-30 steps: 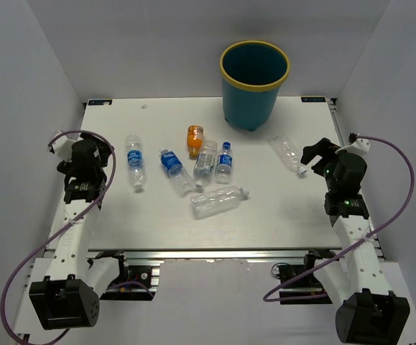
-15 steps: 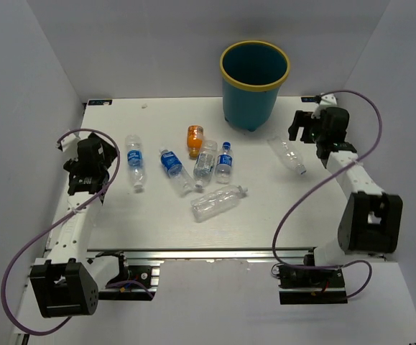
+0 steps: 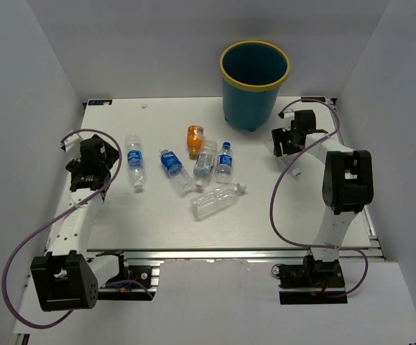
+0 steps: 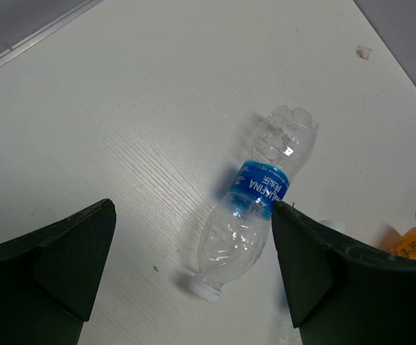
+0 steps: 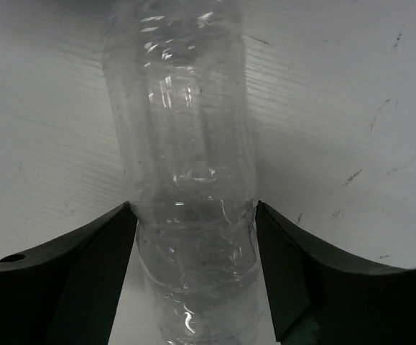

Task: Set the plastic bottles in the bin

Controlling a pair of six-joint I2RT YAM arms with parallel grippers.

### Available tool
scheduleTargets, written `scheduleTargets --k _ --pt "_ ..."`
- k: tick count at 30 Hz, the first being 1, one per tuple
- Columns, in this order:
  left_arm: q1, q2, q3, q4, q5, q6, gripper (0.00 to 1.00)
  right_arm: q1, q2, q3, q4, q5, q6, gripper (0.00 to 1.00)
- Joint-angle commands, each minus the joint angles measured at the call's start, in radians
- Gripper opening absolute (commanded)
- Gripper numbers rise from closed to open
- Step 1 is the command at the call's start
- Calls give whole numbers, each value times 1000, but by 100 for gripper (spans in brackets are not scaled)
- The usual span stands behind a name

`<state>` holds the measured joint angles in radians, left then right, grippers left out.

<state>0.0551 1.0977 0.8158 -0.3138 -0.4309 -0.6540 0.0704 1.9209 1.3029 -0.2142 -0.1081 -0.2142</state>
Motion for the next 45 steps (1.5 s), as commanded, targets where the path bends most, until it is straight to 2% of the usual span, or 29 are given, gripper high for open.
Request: scheduleTargets --k 1,3,7,9,13,14,17,21,24,26,27,29,30,32,33,34,37,38,43,45 --pt "-1 10 -4 -7 -31 5 98 -1 9 70 -93 28 9 66" --pt "-1 14 -4 -10 -42 4 98 5 -17 72 -82 24 16 61" --pt "-1 22 -1 -11 -42 2 98 54 -187 58 -38 9 35 53" --pt "-1 22 -9 -1 -34 5 98 71 -256 65 -25 -63 38 50" --pt "-1 28 -18 10 -31 7 98 95 -454 58 96 -289 74 49" --pt "0 31 -21 21 -31 7 98 97 -477 53 190 -351 99 52" --pt "-1 48 -29 35 -23 5 98 97 -501 85 320 -389 177 54" --pt "-1 68 -27 51 15 11 98 97 -386 292 446 -342 301 55" --pt "-1 67 -40 71 32 17 98 97 -194 416 563 -275 393 55" --pt "-1 70 -53 87 35 10 98 98 -108 551 596 -292 430 58" --pt "-1 79 -55 91 67 14 98 100 -15 603 602 -292 446 62" --pt "-1 96 -56 104 96 16 98 98 79 778 589 -269 472 61" --pt "-1 106 -55 105 110 22 98 100 167 838 569 -260 483 67" --pt "-1 136 -49 114 147 37 98 100 239 1032 440 -258 499 81" --pt "-1 143 -49 125 164 48 98 101 266 1065 406 -272 495 89" --pt "-1 162 -52 136 206 48 98 103 259 1070 389 -278 487 89" --pt "-1 214 -58 206 321 59 98 120 153 926 420 -246 421 89" --pt "0 228 -53 211 336 59 98 121 103 870 421 -240 399 89" --pt "0 303 -75 289 395 62 98 121 -22 800 329 -244 365 89" --pt "-1 358 -73 306 403 65 98 123 -113 677 335 -292 371 89"
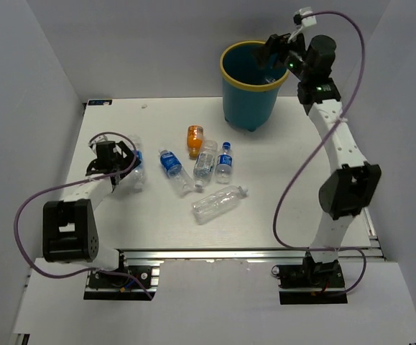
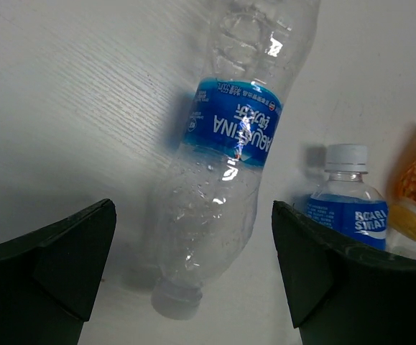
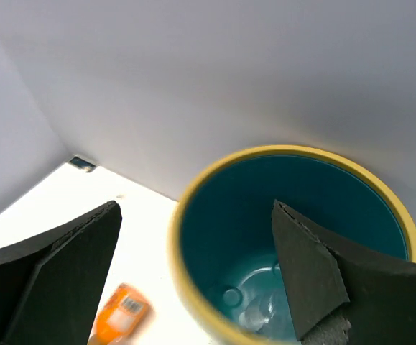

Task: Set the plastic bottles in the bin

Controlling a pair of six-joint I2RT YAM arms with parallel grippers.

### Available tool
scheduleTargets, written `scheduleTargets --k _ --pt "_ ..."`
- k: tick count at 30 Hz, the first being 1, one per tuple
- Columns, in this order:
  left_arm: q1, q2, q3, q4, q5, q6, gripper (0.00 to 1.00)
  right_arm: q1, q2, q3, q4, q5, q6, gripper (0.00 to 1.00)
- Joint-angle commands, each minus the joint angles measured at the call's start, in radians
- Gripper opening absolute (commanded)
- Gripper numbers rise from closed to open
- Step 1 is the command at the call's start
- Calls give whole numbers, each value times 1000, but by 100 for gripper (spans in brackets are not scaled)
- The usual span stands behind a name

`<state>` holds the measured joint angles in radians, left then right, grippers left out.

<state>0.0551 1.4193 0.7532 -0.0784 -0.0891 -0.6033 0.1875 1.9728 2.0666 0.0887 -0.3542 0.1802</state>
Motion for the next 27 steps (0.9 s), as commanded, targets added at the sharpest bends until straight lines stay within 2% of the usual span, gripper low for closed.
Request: scheduleTargets --k 1,5,8,9,10,12,13,14,17,19,21,22,23,26,27 --pt "-1 61 3 71 60 14 98 4 -201 -133 37 -60 -21 89" --pt "-3 174 58 104 129 20 98 7 -391 -359 65 -109 -10 89" --pt "-3 220 87 103 138 30 93 7 -469 -502 53 -130 4 89" --pt "-3 225 90 104 141 33 90 7 -518 -538 51 -144 8 89" --pt "-3 228 92 117 152 33 79 9 -544 -627 77 -175 13 89" --pt "-4 227 86 135 181 33 70 27 -624 -738 150 -199 44 89" --pt "-3 216 84 141 201 33 58 38 -647 -790 214 -216 50 89" --pt "-6 202 83 143 204 34 53 52 -664 -869 233 -218 57 89" --pt "-9 120 69 137 210 59 38 142 -710 -963 243 -239 68 89" --pt "-14 55 45 149 218 74 35 174 -718 -1003 255 -250 88 89" --pt "-23 -63 8 172 252 77 27 205 -720 -1071 327 -303 122 89" --pt "-27 -103 -8 213 279 76 25 211 -721 -1103 379 -337 140 89" --pt "-37 -174 -26 244 366 76 25 225 -715 -1134 510 -371 163 89" --pt "-133 -258 -119 417 553 54 25 253 -677 -1215 670 -486 263 89" --pt "-205 -291 -136 449 587 57 26 257 -664 -1217 715 -523 278 89"
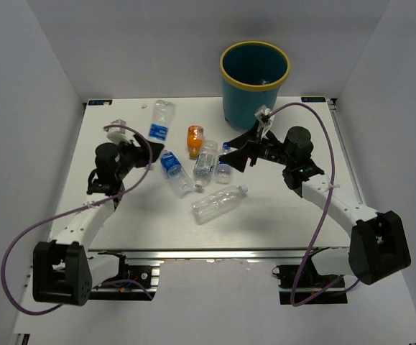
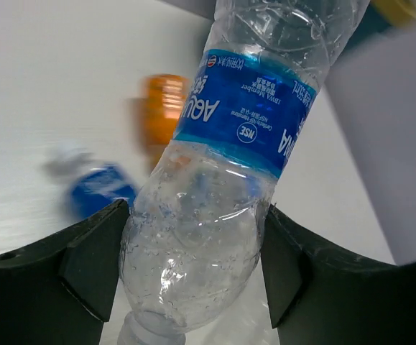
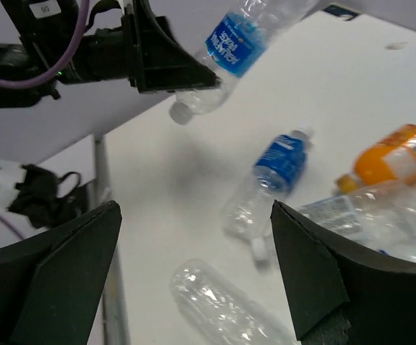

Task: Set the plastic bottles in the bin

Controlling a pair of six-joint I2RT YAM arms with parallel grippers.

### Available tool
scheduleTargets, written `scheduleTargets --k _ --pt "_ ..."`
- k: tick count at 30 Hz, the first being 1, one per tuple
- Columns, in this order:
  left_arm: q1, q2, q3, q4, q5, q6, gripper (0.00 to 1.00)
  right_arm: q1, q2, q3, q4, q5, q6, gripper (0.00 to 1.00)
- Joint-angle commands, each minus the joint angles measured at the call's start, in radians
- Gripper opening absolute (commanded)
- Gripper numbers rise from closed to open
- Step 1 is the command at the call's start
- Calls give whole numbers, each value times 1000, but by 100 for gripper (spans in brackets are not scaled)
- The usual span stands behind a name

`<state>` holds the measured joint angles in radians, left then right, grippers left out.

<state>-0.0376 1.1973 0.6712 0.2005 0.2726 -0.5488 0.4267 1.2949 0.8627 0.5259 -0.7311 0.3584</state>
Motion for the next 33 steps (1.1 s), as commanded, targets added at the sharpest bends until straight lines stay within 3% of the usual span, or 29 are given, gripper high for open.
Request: scheduleTargets --k 1,3,8,14,19,20,21,23,24,25,29,33 --pt "-151 -82 -73 207 250 16 26 23 26 -13 296 -152 134 89" --pt "-288 -109 -82 227 284 58 27 30 55 -21 386 -166 174 89" --pt "-465 -105 -75 269 303 104 28 35 98 -76 657 -212 327 90" --pt "-581 -58 -38 261 324 150 27 35 115 -71 692 -197 357 89" --pt "-604 -56 -22 211 277 162 26 35 73 -77 582 -102 263 87" --pt "-604 -57 -22 211 274 161 30 35 58 -74 542 -93 249 77" --pt "-604 -59 -19 208 270 161 40 34 49 -68 510 -62 217 68" --pt "-604 -61 -9 186 231 171 75 35 26 -48 427 -21 170 48" --pt "-604 -64 16 138 206 179 98 35 20 -21 325 45 121 45" --pt "-604 -68 33 101 173 191 98 32 9 -5 274 80 91 43" --pt "-602 -88 114 -87 -239 182 98 -3 17 100 70 321 -30 42" --pt "-575 -65 172 -199 -449 150 98 -86 89 266 19 369 -56 42"
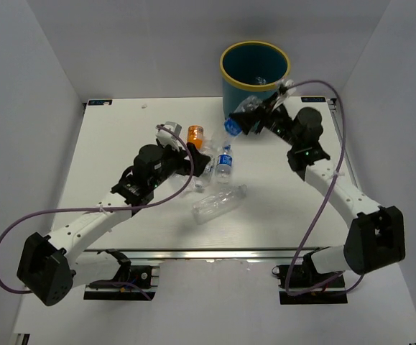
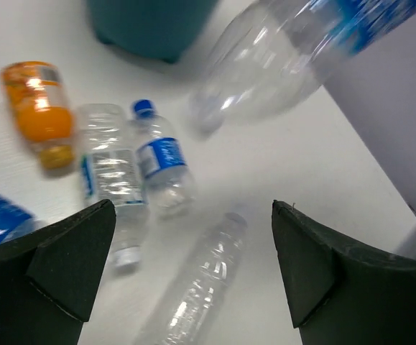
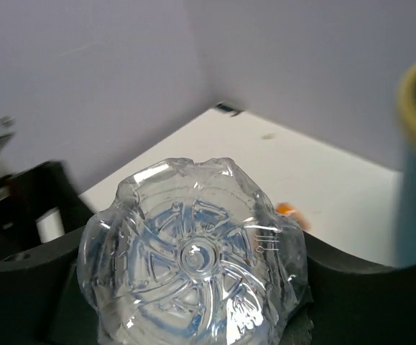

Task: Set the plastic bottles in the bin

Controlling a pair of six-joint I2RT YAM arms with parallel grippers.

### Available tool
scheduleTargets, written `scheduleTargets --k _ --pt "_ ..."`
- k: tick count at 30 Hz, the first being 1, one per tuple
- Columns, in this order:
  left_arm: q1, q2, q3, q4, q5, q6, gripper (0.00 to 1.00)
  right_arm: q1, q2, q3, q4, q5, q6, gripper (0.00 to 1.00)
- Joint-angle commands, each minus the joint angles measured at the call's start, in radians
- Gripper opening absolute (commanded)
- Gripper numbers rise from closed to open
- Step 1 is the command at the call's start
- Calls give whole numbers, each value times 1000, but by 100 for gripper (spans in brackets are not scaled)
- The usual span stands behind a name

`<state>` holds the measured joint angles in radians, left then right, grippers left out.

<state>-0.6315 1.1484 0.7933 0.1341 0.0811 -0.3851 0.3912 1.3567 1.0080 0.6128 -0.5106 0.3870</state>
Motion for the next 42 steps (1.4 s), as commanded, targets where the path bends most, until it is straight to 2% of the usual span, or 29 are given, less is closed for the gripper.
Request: scheduleTargets --k 1,5,10,15,17,18,19,21,23,27,29,30,31,35,40,41,42 --pt "32 3 55 -158 -264 -24 98 -75 69 215 -79 147 -91 42" --pt "160 76 64 -171 -230 -101 98 -98 197 437 -59 193 -199 43" --pt "211 195 106 -235 -222 -116 98 -118 424 707 -116 401 -281 45" --pt "223 278 124 -254 -218 -138 98 -120 557 825 -99 647 -358 57" --pt "227 286 123 -254 -239 -144 98 -120 637 886 -114 705 -404 72" --pt "230 293 124 -255 -244 -147 98 -120 668 996 -213 701 -425 84" --pt "234 297 124 -258 -247 -156 98 -118 718 1052 -275 687 -436 89" --pt "237 315 127 -267 -250 -164 98 -120 714 1109 -367 586 -436 89" --pt "251 330 124 -275 -239 -187 98 -118 632 1055 -334 476 -438 89" --pt "266 382 130 -283 -210 -219 98 -120 463 928 -283 431 -428 89" --pt "268 416 142 -295 -204 -235 98 -118 379 790 -231 397 -419 89" --pt "268 425 142 -294 -190 -236 98 -118 286 726 -201 380 -415 89" --pt "268 438 139 -291 -185 -242 98 -118 241 592 -142 362 -410 89" --pt "268 470 135 -275 -181 -250 97 -118 29 333 -120 304 -355 89" --pt "268 501 124 -246 -146 -256 84 -118 -197 92 -190 300 -211 89" --pt "268 505 121 -248 -139 -255 81 -118 -226 -4 -179 291 -182 89" --pt "268 504 121 -255 -147 -253 73 -118 -278 -47 -147 278 -156 89"
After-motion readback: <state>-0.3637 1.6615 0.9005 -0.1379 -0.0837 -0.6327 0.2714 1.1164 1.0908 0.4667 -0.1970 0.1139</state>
